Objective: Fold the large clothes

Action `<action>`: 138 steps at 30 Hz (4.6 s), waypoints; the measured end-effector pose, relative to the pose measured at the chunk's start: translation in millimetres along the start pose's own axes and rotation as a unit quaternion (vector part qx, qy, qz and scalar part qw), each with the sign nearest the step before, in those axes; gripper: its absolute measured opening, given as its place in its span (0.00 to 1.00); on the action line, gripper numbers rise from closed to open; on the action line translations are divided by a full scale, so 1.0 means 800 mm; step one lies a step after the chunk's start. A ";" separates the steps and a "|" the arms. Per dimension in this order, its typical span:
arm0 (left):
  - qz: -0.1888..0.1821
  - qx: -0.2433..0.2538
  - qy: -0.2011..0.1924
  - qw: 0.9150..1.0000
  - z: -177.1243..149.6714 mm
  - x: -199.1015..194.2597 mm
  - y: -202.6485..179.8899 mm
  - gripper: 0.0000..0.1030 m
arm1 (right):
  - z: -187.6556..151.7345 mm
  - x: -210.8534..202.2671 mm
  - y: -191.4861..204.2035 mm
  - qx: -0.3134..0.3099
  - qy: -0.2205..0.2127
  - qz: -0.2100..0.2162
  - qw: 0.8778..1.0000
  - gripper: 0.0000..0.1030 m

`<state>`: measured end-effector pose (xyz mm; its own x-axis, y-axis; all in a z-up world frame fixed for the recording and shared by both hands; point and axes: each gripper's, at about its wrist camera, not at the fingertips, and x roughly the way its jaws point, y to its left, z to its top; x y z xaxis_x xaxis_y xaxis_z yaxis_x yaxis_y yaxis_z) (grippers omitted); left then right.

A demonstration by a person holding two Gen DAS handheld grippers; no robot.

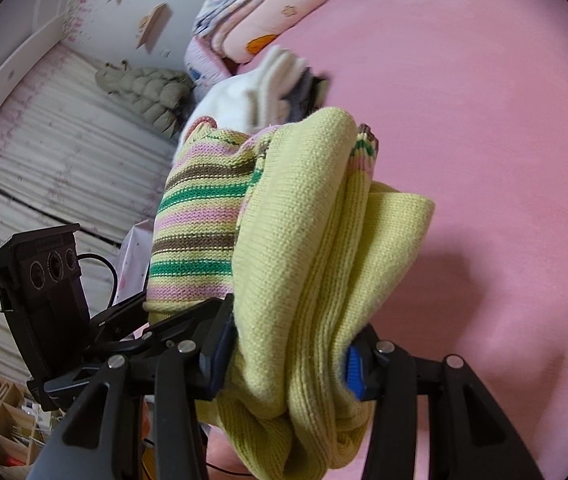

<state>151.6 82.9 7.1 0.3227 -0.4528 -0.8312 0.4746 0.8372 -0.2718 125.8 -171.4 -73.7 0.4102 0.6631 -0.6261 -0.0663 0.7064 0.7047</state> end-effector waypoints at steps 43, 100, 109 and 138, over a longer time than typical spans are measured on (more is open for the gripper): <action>0.115 0.002 -0.075 0.991 0.373 0.120 0.385 0.84 | 0.397 0.357 0.086 0.026 -0.056 0.015 0.998 0.47; 0.175 -0.030 -0.164 0.970 0.021 -0.261 -0.064 0.98 | 0.045 -0.128 0.241 -0.200 -0.107 -0.198 0.954 0.56; 0.202 -0.069 -0.174 0.961 -0.054 -0.223 -0.104 0.99 | -0.044 -0.150 0.205 -0.204 -0.147 -0.233 0.939 0.64; 0.232 -0.092 -0.131 0.959 -0.140 -0.142 -0.119 0.99 | -0.148 -0.123 0.144 -0.173 -0.190 -0.299 0.919 0.64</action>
<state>-22.1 89.2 73.1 0.6703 -0.0588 -0.7398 0.0850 0.9964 -0.0021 -30.1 -126.2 29.6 0.7509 0.0438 -0.6589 0.0155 0.9964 0.0838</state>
